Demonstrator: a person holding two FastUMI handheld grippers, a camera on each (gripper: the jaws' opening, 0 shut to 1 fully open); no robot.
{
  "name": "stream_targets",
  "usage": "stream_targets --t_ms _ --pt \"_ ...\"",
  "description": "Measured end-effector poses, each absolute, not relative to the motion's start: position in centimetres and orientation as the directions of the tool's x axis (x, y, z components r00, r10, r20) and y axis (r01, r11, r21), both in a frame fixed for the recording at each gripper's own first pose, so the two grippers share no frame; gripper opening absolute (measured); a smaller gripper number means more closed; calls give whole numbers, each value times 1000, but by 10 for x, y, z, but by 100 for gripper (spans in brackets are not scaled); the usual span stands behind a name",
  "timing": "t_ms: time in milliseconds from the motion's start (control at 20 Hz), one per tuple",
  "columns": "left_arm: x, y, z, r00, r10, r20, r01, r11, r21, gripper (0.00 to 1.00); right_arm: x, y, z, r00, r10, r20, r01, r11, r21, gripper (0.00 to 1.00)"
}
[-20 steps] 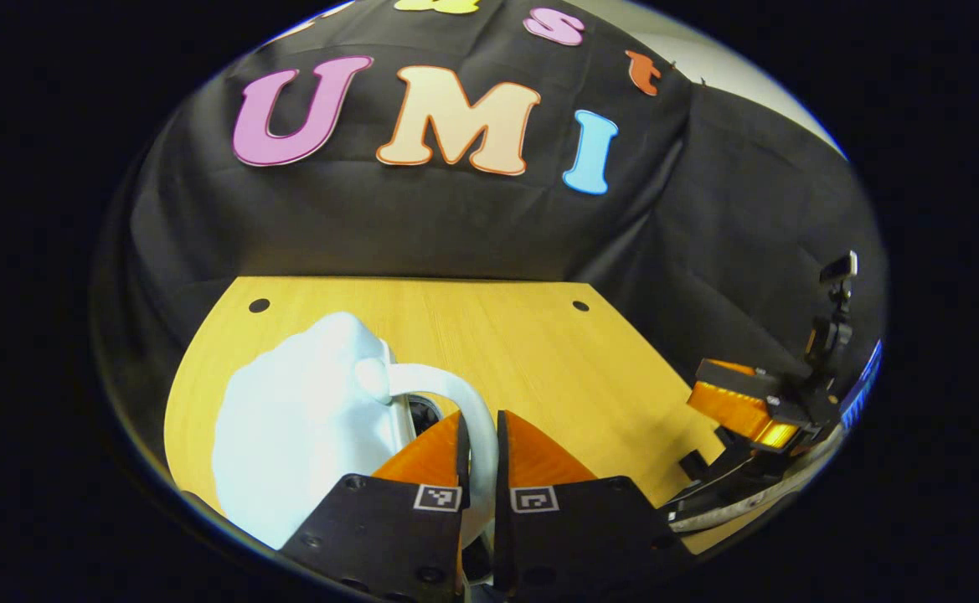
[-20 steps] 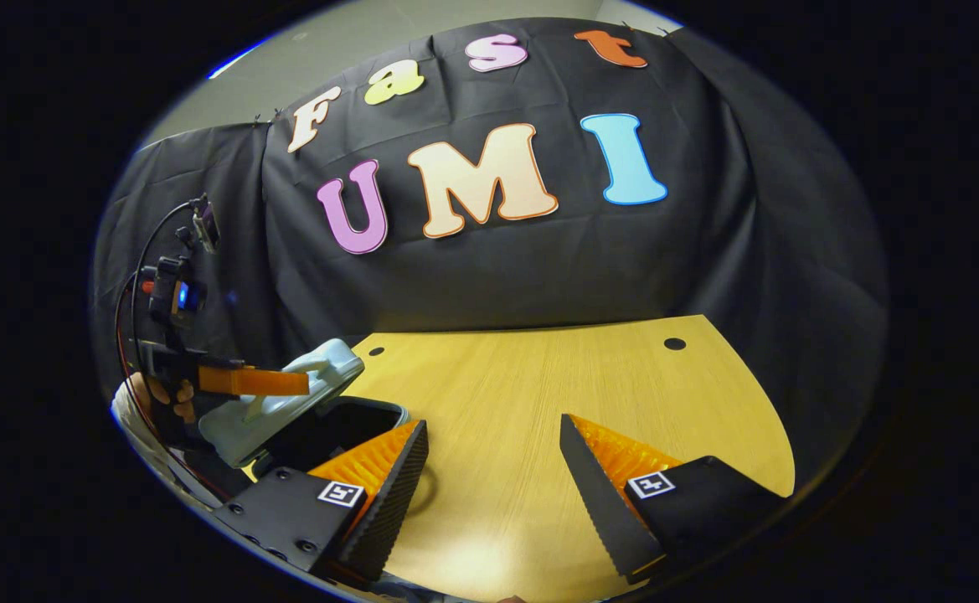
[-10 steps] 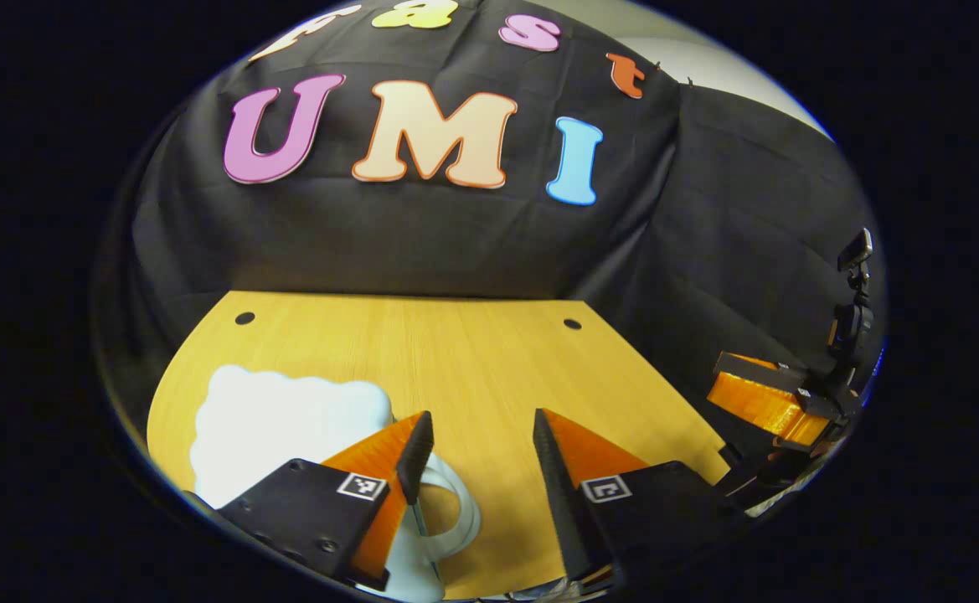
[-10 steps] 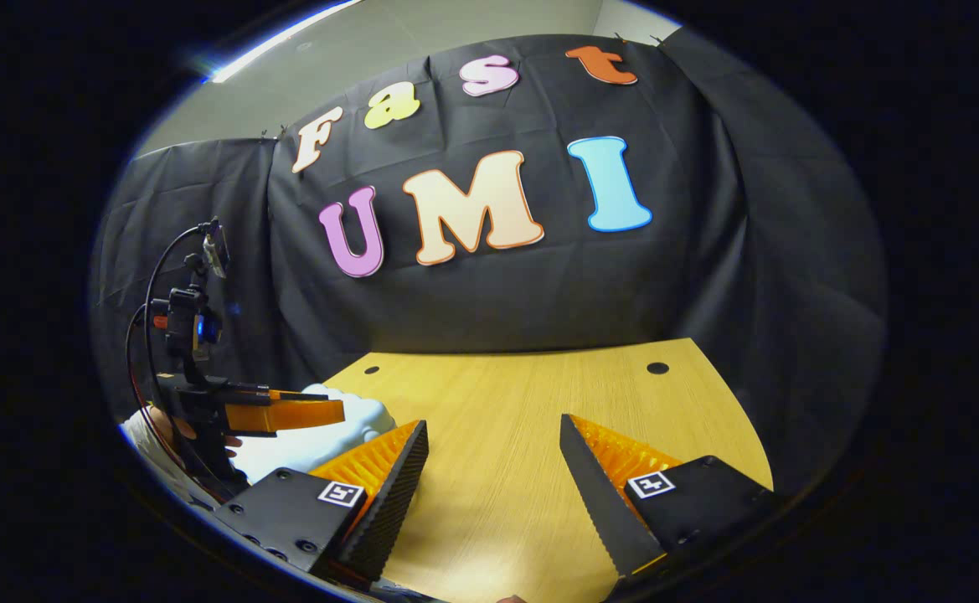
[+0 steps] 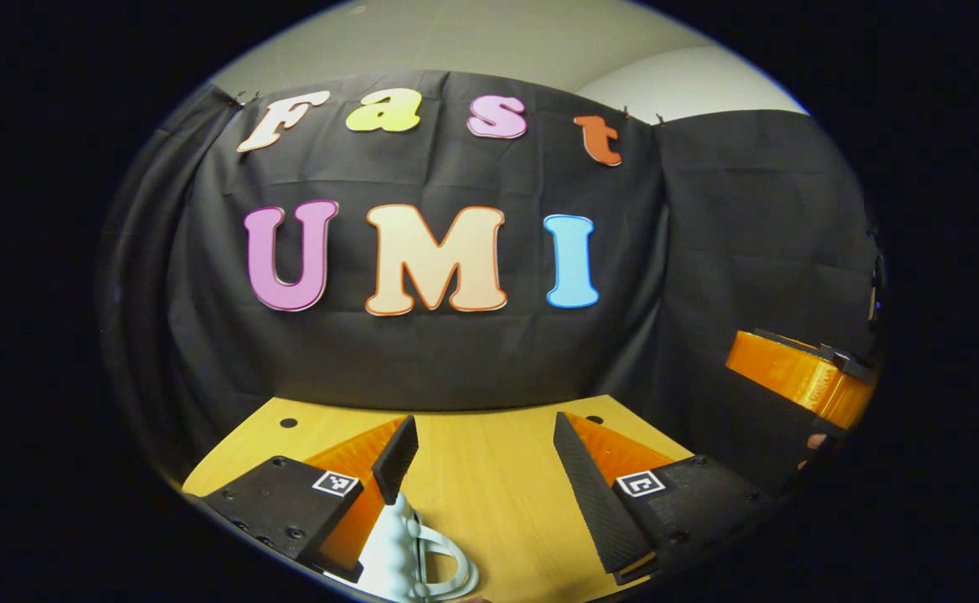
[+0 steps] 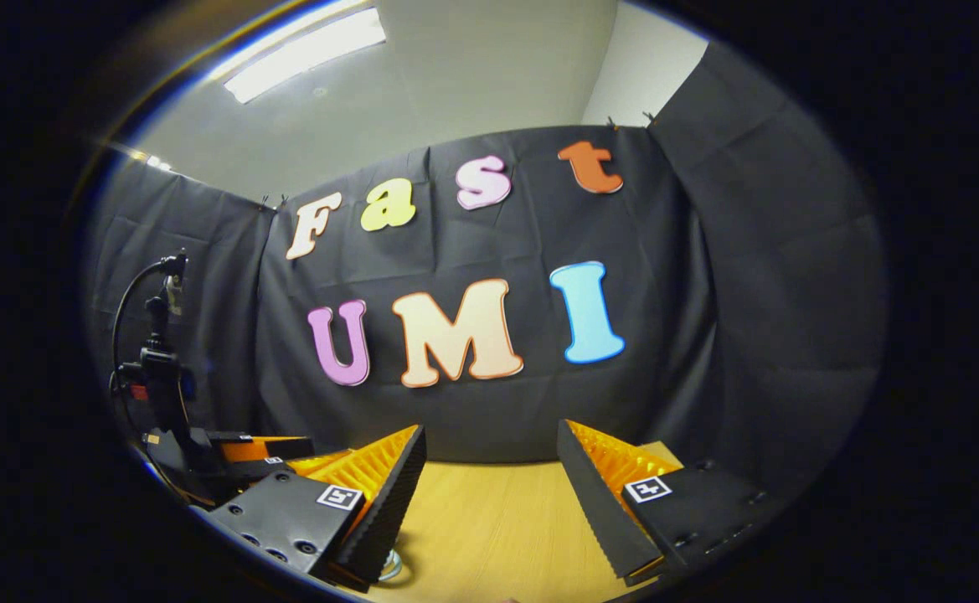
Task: First open the suitcase, pack the skin care products into it, and then close the suitcase.
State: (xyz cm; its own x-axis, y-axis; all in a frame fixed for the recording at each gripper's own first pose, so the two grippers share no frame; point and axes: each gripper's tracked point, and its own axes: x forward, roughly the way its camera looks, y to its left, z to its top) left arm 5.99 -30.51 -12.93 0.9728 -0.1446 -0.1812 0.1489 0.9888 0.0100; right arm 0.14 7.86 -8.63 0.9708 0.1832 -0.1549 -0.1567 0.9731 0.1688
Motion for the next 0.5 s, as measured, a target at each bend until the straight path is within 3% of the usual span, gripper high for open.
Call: stream_targets --t_ms 100,150,350,500 --pt "56 -308 -114 973 -170 -159 176 984 29 96 -6 88 -72 975 176 -135 -153 975 164 93" --pt "53 -311 -110 972 -186 -147 192 981 28 95 -7 90 -65 979 166 -122 -145 977 159 97" --pt "43 -314 -94 969 -221 -113 225 974 27 95 -20 103 -51 983 156 -101 -140 979 150 94" --pt "38 -313 -86 970 -226 -94 230 973 31 95 -28 108 -46 985 149 -87 -137 982 130 97"
